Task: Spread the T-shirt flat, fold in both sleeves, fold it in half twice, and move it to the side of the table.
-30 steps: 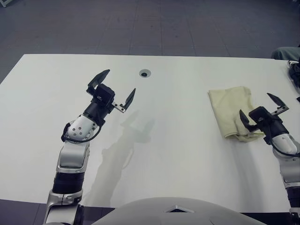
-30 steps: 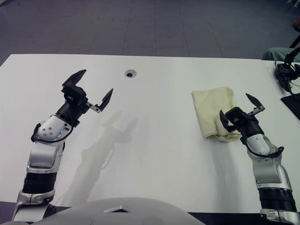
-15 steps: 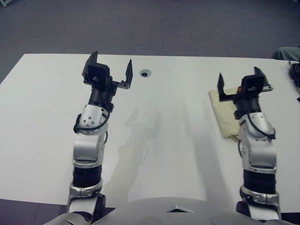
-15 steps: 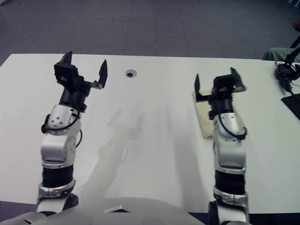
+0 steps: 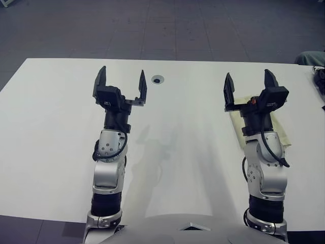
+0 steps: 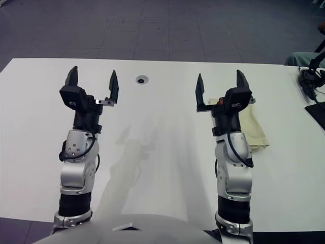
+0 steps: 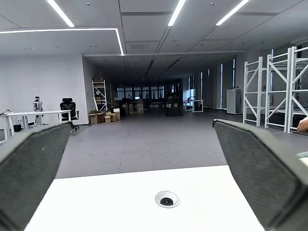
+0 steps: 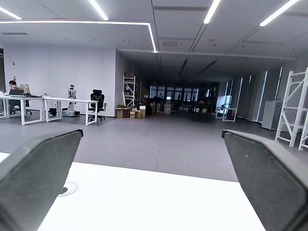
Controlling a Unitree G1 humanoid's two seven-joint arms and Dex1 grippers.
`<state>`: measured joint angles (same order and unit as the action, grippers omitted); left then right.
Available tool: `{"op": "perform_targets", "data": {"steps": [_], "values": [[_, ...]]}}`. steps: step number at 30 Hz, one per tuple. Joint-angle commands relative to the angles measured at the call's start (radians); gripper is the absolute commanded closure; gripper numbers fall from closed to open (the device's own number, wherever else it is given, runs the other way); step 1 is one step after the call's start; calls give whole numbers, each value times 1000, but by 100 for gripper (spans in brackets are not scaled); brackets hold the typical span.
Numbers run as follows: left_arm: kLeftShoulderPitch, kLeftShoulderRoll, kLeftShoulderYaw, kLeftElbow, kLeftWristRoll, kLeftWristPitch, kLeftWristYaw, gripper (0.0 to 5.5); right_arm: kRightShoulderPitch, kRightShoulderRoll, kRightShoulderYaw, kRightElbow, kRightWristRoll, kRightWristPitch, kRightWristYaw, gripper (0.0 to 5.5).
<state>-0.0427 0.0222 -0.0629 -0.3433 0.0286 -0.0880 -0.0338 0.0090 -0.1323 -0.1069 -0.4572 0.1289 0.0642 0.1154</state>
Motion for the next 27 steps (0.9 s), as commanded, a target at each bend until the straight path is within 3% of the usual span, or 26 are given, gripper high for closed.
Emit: {"op": "perform_targets", "data": {"steps": [1, 27], "values": [[12, 10, -23, 36, 30, -78, -9, 10, 44, -8, 2, -8, -34, -80, 7, 13], [108, -3, -33, 65, 32, -309, -3, 10, 100, -3, 65, 116, -110, -375, 20, 13]]}}
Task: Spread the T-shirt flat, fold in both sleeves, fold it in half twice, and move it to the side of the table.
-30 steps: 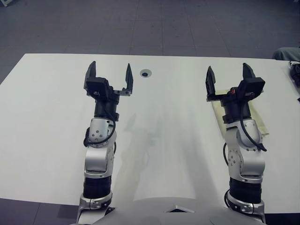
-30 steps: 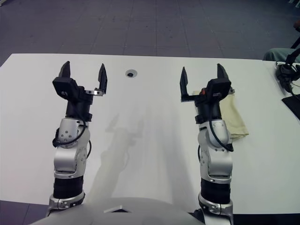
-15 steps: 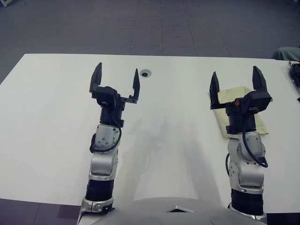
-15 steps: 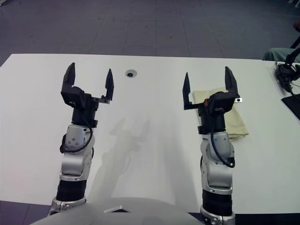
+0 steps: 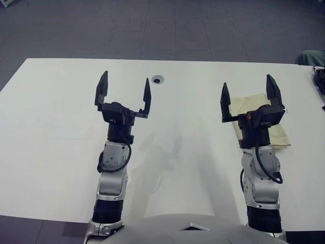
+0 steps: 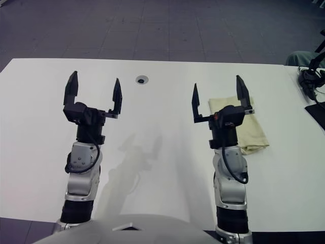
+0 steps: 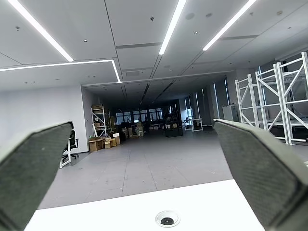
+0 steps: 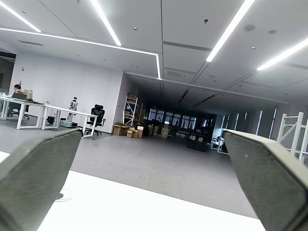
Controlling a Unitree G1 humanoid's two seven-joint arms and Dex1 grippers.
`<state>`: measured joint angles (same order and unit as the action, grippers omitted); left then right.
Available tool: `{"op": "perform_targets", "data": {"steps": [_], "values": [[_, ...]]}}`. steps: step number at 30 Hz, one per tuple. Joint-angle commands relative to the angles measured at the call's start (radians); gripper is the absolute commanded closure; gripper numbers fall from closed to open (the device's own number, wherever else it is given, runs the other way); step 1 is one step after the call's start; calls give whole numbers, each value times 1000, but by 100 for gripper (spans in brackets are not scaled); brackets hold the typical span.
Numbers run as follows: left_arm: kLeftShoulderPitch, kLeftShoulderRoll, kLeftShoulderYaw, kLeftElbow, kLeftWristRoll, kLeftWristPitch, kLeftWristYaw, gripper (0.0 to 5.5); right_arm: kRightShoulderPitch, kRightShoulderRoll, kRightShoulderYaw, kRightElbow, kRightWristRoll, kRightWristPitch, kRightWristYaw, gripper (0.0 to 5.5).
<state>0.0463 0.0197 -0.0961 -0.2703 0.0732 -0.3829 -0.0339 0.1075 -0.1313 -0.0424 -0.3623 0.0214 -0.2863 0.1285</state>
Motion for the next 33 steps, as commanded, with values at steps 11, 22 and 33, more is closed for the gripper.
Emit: {"op": "perform_targets", "data": {"steps": [11, 22, 33], "values": [[7, -3, -7, 4, -1, -58, -2, 10, 5, 15, -4, -10, -31, -56, -39, 13], [3, 3, -10, 11, 15, -76, -4, 10, -27, 57, 45, 20, -56, -60, -68, 13], [0, -2, -8, 4, 20, -62, 4, 10, -40, 52, 54, 12, -50, -67, -54, 13]]}}
